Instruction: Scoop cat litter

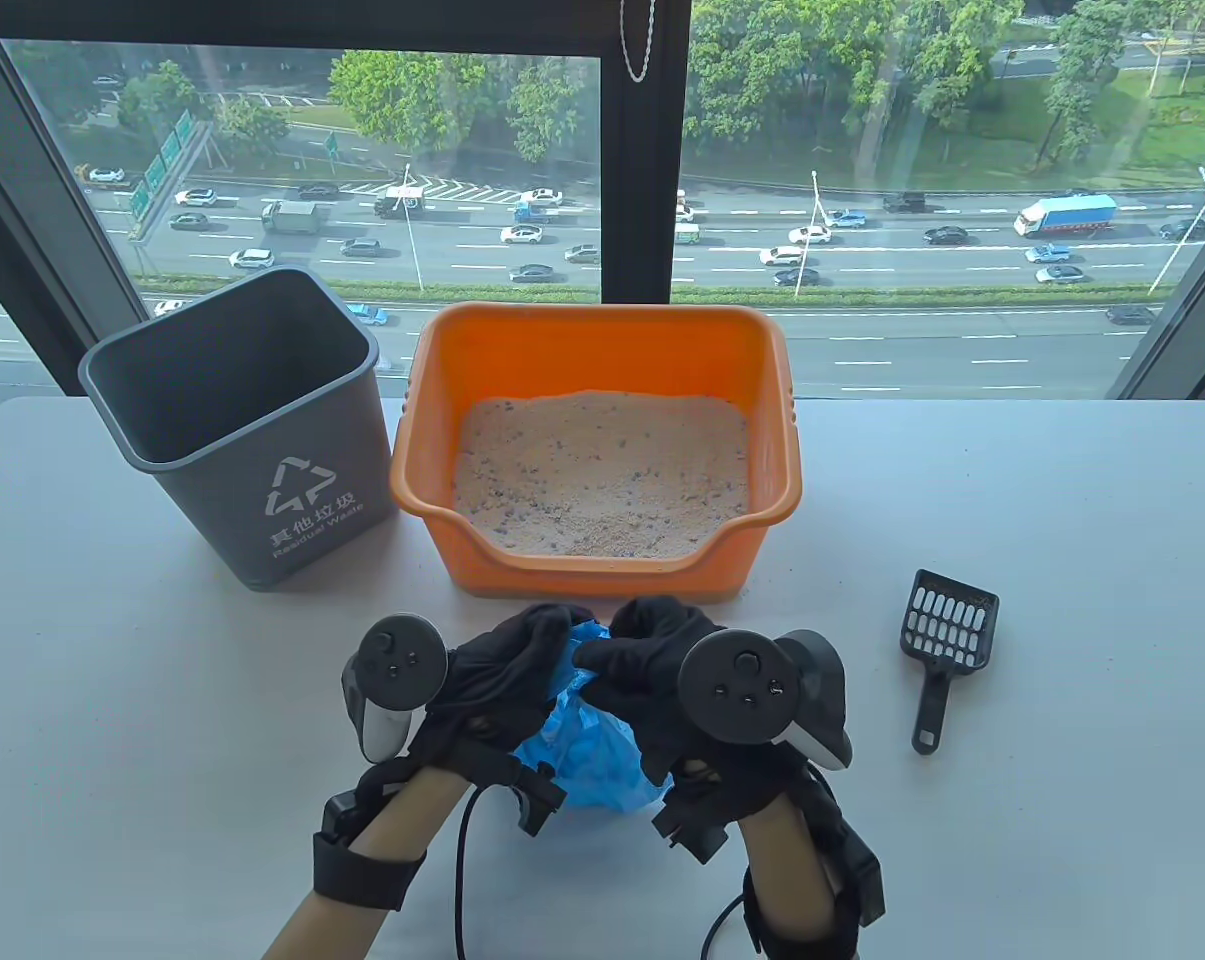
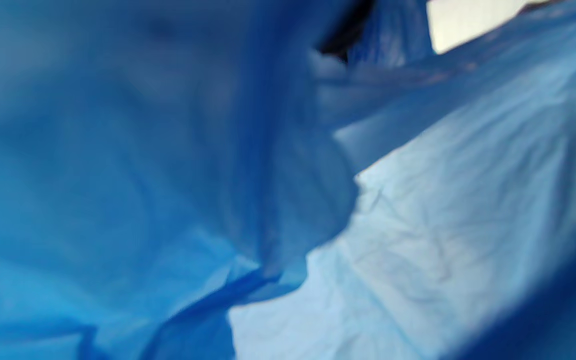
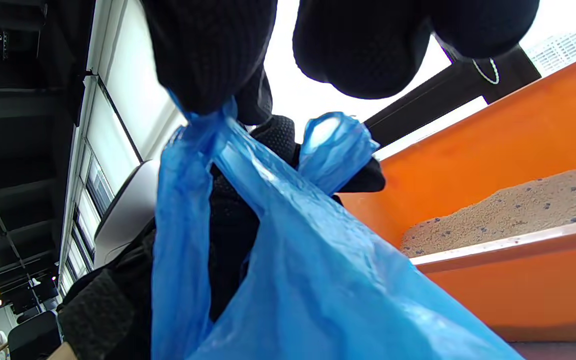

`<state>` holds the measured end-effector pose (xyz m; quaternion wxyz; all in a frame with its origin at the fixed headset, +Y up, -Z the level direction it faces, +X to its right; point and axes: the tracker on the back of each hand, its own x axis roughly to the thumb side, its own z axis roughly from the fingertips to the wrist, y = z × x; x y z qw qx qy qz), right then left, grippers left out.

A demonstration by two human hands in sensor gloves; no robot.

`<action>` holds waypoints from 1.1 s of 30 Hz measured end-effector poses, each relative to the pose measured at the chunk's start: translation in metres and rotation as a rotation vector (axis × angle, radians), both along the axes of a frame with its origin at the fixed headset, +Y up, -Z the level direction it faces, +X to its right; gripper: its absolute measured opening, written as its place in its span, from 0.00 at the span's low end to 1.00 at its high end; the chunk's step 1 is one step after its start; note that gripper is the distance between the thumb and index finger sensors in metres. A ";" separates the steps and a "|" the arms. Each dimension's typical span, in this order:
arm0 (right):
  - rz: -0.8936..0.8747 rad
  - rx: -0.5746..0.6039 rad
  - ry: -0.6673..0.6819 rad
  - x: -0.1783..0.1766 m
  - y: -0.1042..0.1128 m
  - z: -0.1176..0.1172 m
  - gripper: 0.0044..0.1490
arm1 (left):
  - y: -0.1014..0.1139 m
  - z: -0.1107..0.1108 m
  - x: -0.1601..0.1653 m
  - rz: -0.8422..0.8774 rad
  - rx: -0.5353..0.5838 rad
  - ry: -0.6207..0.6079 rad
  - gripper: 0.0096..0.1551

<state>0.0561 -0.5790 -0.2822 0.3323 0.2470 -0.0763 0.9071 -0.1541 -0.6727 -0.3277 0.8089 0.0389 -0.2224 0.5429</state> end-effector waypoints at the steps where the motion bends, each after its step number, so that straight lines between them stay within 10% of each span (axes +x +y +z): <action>1: -0.026 -0.004 -0.022 -0.001 -0.002 -0.002 0.20 | -0.001 0.002 0.001 0.022 0.012 -0.038 0.39; 5: -0.040 -0.029 -0.023 -0.007 -0.011 -0.010 0.20 | 0.001 0.004 0.002 0.126 -0.027 -0.252 0.56; 10: -0.076 -0.059 -0.067 -0.005 -0.020 -0.018 0.21 | 0.004 0.000 0.004 -0.028 -0.061 -0.411 0.36; 17: -0.136 -0.237 -0.212 0.012 -0.039 -0.029 0.30 | -0.004 -0.001 -0.015 0.105 -0.105 -0.131 0.24; 22: -0.107 -0.395 -0.069 -0.003 -0.051 -0.035 0.34 | -0.007 -0.001 -0.021 0.108 -0.141 -0.081 0.26; 33: -0.095 -0.106 -0.191 -0.004 -0.017 -0.007 0.20 | -0.021 -0.011 -0.036 0.122 -0.281 0.032 0.25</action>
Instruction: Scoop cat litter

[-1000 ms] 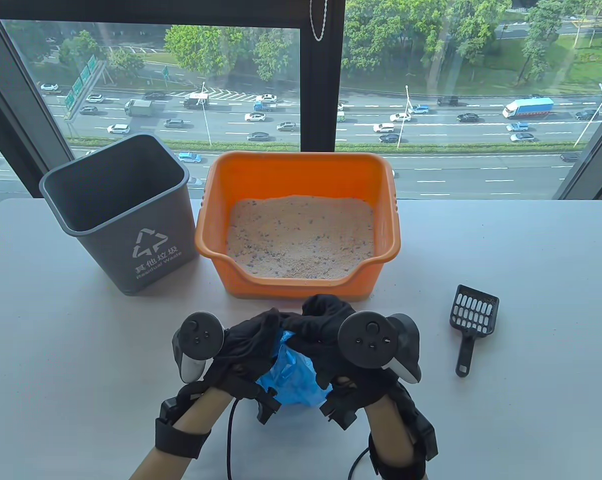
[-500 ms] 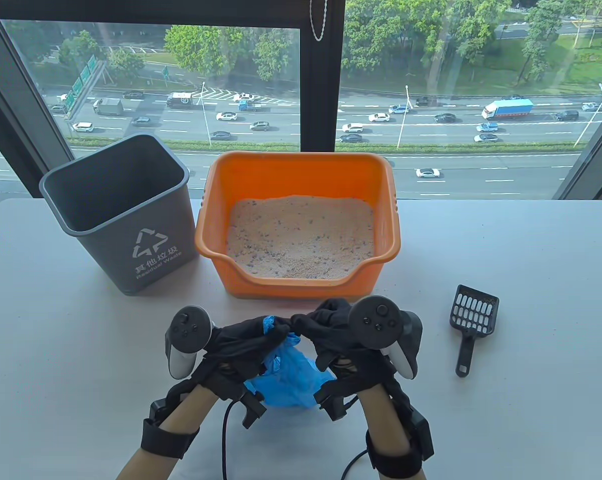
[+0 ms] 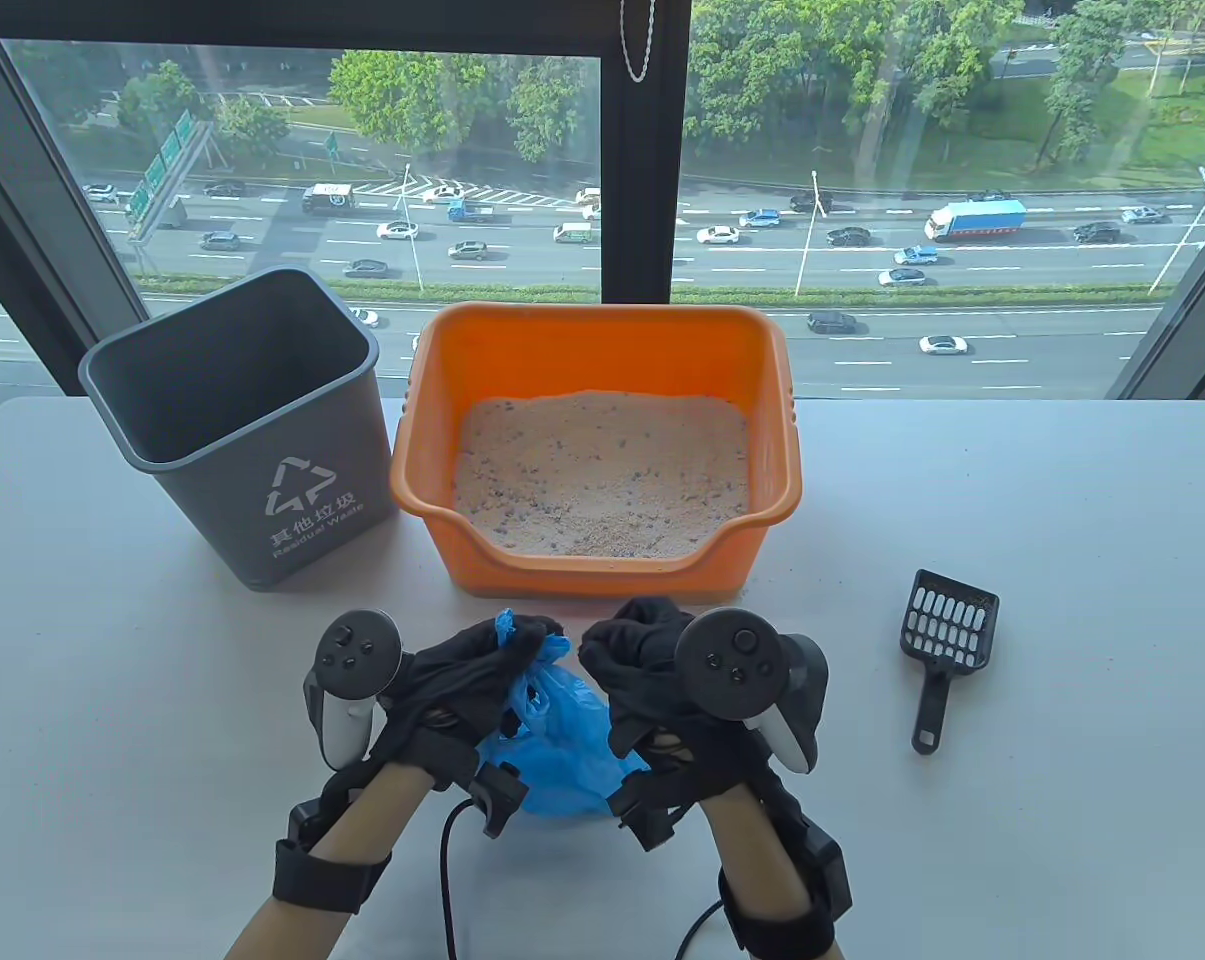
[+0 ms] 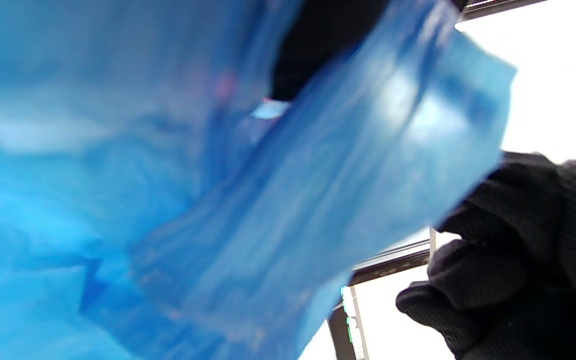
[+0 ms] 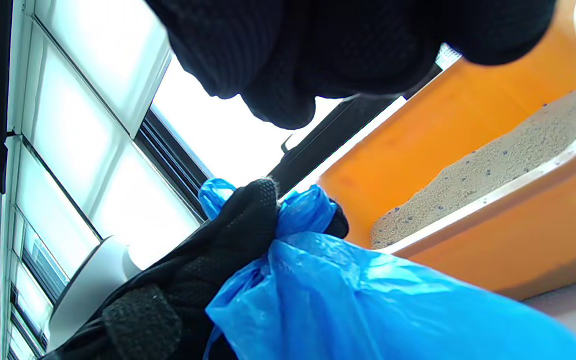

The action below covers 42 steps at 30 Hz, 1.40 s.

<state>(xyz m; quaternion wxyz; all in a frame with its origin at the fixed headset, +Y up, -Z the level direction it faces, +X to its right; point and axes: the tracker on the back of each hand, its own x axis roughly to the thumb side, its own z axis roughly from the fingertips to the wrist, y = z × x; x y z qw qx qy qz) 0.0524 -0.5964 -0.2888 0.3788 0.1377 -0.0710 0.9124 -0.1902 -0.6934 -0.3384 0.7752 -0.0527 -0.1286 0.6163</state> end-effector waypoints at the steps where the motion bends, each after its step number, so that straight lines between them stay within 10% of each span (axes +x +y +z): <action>1: 0.048 -0.010 -0.028 -0.002 -0.001 0.001 0.20 | 0.000 0.000 0.002 0.031 0.003 -0.027 0.25; 6: 0.106 -0.134 -0.040 -0.016 -0.026 -0.013 0.32 | 0.001 0.005 0.014 0.037 0.037 -0.101 0.28; 18: 0.003 -0.124 -0.140 -0.016 -0.040 -0.019 0.21 | 0.003 0.003 0.009 0.057 0.081 -0.106 0.30; 21: -0.028 -0.198 -0.051 -0.015 -0.047 -0.023 0.39 | 0.001 0.001 0.013 0.102 0.091 -0.201 0.30; 28: -0.121 -0.110 -0.112 -0.013 -0.047 -0.024 0.22 | -0.001 0.001 0.011 0.014 0.044 -0.106 0.29; 34: 0.072 0.101 -0.071 -0.035 -0.022 0.005 0.21 | -0.001 0.000 0.010 -0.008 0.037 -0.061 0.27; 40: 0.329 -0.150 0.184 -0.062 -0.029 0.013 0.31 | -0.008 -0.006 0.000 0.084 -0.043 -0.091 0.27; 42: 0.386 -0.061 0.168 -0.063 -0.028 0.012 0.30 | -0.011 -0.011 -0.003 0.110 -0.097 -0.176 0.27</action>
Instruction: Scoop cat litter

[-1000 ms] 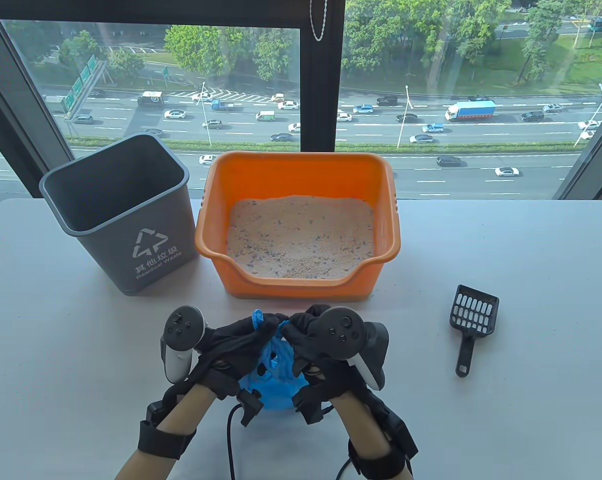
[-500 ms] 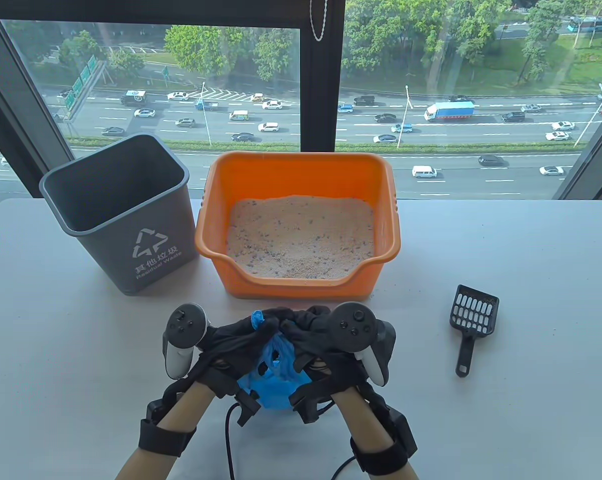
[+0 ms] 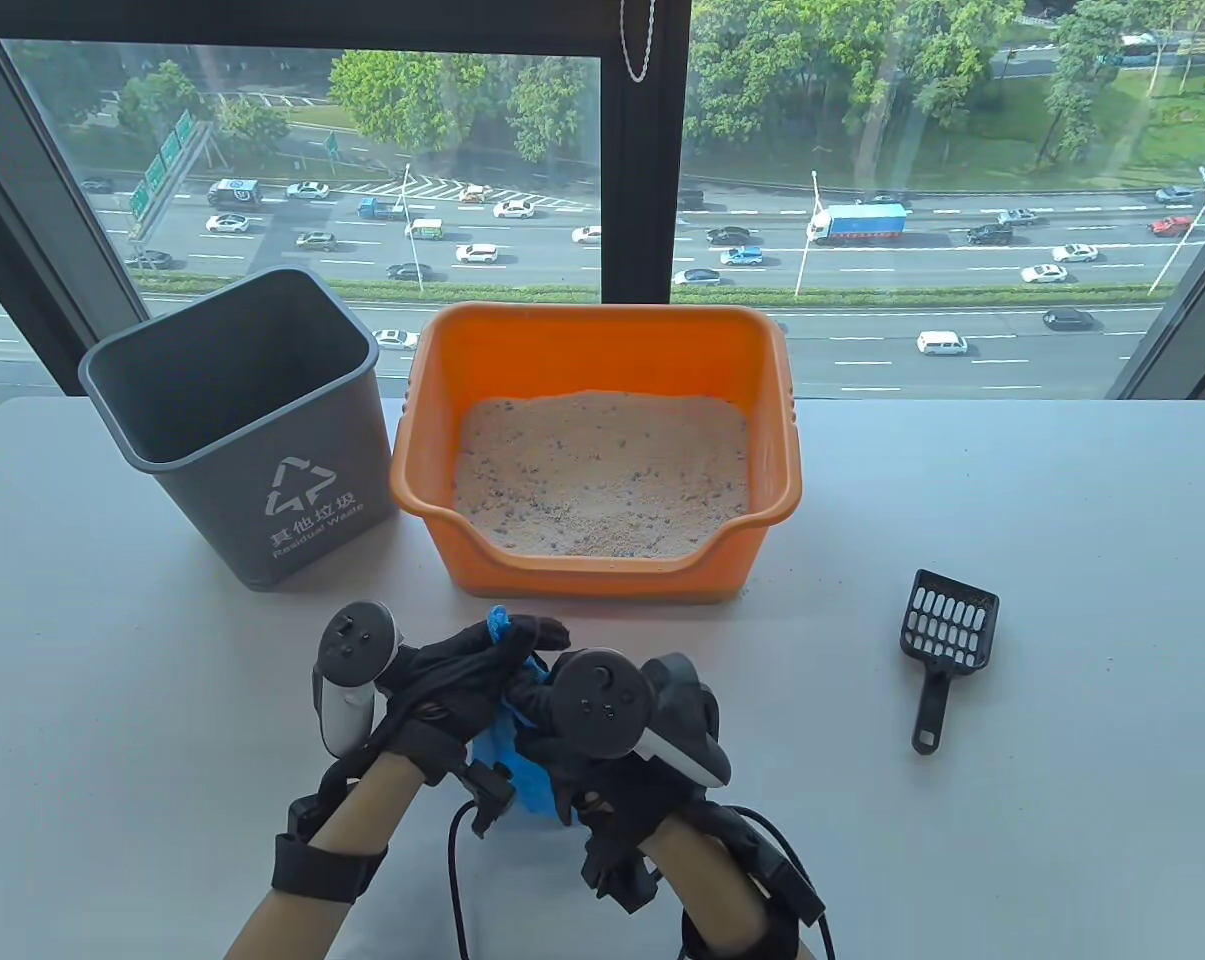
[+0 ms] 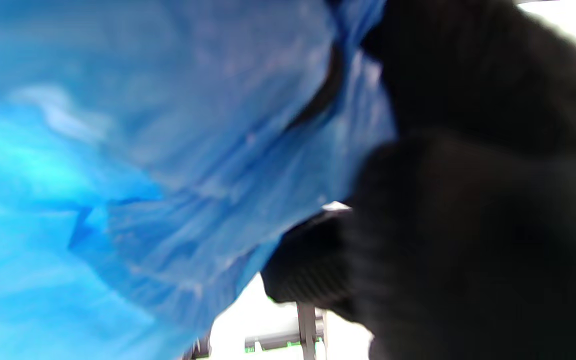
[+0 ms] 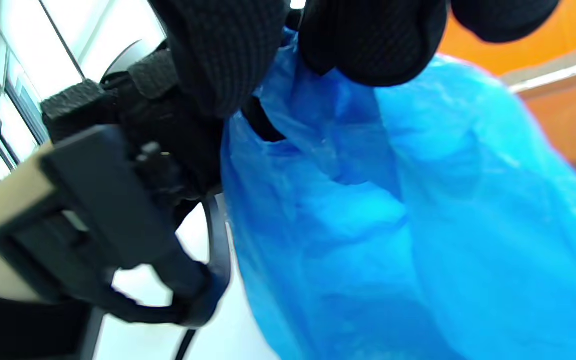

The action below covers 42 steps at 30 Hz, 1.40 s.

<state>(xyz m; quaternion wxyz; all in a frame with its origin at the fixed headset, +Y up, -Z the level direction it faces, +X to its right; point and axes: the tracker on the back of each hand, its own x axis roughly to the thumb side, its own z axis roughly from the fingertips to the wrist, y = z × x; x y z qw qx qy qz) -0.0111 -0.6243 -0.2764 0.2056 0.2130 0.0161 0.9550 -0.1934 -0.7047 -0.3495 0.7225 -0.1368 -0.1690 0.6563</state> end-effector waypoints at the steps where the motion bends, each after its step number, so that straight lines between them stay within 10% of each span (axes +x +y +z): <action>1: -0.019 0.006 -0.008 0.003 0.002 -0.001 0.28 | -0.001 -0.003 -0.002 0.020 -0.030 -0.034 0.26; 7: -0.202 -0.009 -0.057 0.042 0.012 -0.017 0.26 | 0.004 -0.004 -0.005 -0.023 -0.023 -0.042 0.19; 12: 0.010 -0.173 0.028 0.037 -0.018 -0.031 0.67 | 0.010 -0.002 0.002 -0.026 0.026 -0.039 0.18; 19: -0.187 -0.178 0.046 0.031 -0.041 -0.050 0.24 | 0.020 -0.004 -0.006 -0.125 0.168 -0.076 0.18; 31: -0.286 -0.231 -0.006 0.043 -0.042 -0.056 0.24 | 0.048 0.016 0.015 -0.583 0.470 -0.126 0.27; 42: -0.298 -0.259 0.026 0.038 -0.038 -0.050 0.22 | 0.047 0.044 0.039 -0.935 0.803 0.284 0.28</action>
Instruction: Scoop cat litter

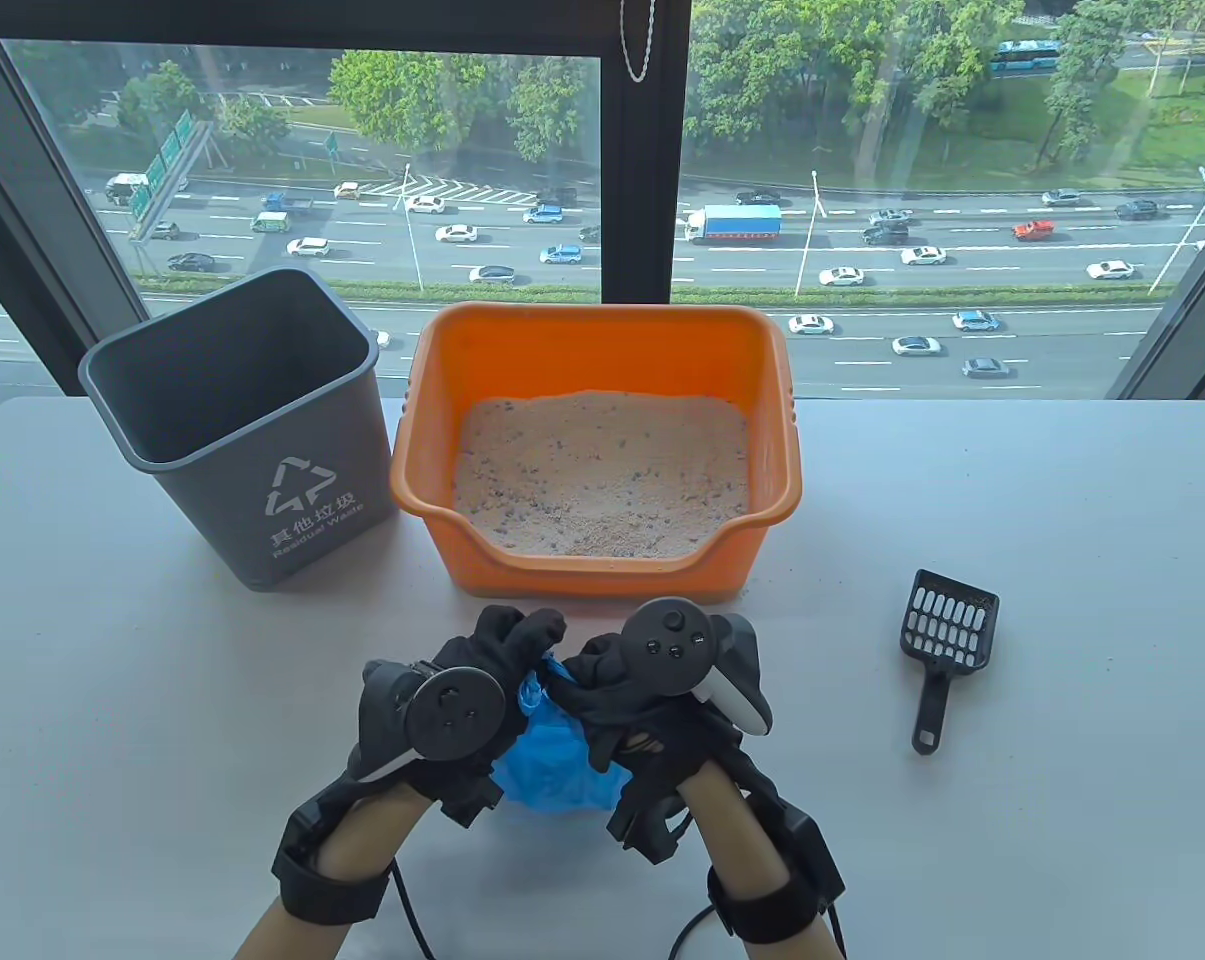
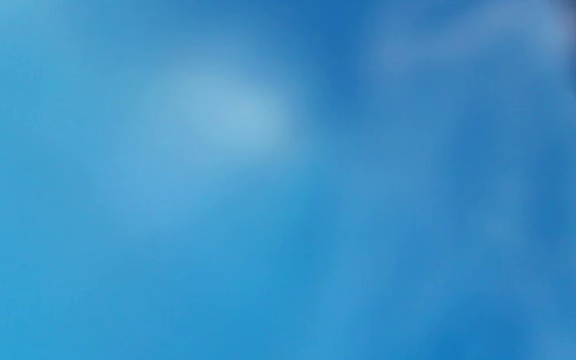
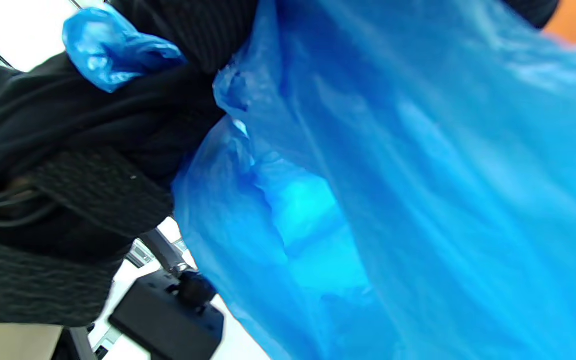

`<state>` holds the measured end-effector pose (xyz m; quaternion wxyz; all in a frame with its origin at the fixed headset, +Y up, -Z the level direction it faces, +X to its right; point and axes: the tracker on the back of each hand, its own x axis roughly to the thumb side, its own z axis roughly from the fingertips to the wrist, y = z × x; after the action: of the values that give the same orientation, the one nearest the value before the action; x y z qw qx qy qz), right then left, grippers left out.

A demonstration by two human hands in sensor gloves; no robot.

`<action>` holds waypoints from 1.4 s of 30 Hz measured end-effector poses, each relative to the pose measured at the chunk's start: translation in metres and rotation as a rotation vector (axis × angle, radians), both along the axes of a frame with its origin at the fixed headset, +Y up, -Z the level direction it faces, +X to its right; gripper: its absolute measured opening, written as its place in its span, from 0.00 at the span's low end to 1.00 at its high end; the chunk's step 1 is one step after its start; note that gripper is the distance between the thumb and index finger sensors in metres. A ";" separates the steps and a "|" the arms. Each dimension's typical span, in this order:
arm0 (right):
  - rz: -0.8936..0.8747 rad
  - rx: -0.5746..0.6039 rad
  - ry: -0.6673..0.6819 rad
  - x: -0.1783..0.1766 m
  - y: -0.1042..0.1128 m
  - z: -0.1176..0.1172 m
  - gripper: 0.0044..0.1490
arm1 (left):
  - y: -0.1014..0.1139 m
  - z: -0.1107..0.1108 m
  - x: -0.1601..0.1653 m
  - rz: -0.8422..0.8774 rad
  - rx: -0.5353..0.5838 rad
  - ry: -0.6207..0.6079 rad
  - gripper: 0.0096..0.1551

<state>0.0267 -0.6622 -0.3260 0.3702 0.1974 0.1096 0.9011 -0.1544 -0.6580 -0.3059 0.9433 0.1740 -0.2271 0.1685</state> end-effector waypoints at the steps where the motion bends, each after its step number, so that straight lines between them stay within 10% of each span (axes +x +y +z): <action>1: -0.013 -0.021 0.015 0.000 -0.001 0.000 0.22 | -0.002 0.000 0.001 0.001 0.009 0.014 0.29; 6: -0.063 -0.084 0.057 0.002 -0.006 -0.004 0.24 | -0.011 -0.002 0.000 0.083 0.025 0.007 0.30; 11: -0.292 -0.170 0.085 0.013 -0.013 -0.008 0.54 | -0.011 -0.011 -0.014 0.249 -0.092 -0.039 0.41; 19: -0.405 -0.070 -0.096 0.022 -0.011 -0.011 0.22 | -0.006 -0.002 -0.004 0.191 -0.049 -0.128 0.43; 24: -0.412 -0.023 -0.226 0.034 -0.012 -0.012 0.21 | 0.009 0.011 -0.006 0.280 0.074 -0.235 0.26; 29: -0.449 -0.002 -0.327 0.035 -0.016 -0.007 0.20 | 0.011 0.012 -0.014 0.266 0.171 -0.033 0.21; 37: -0.057 0.226 -0.612 0.045 -0.021 0.005 0.19 | -0.008 -0.017 -0.027 0.173 -0.194 0.123 0.22; 42: 0.222 0.126 -0.733 0.066 -0.056 0.003 0.19 | -0.028 -0.041 -0.050 0.051 -0.427 0.241 0.21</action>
<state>0.0925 -0.7186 -0.3231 0.2723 -0.1284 -0.0651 0.9514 -0.2047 -0.6864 -0.3467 0.9744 -0.0049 -0.0677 0.2142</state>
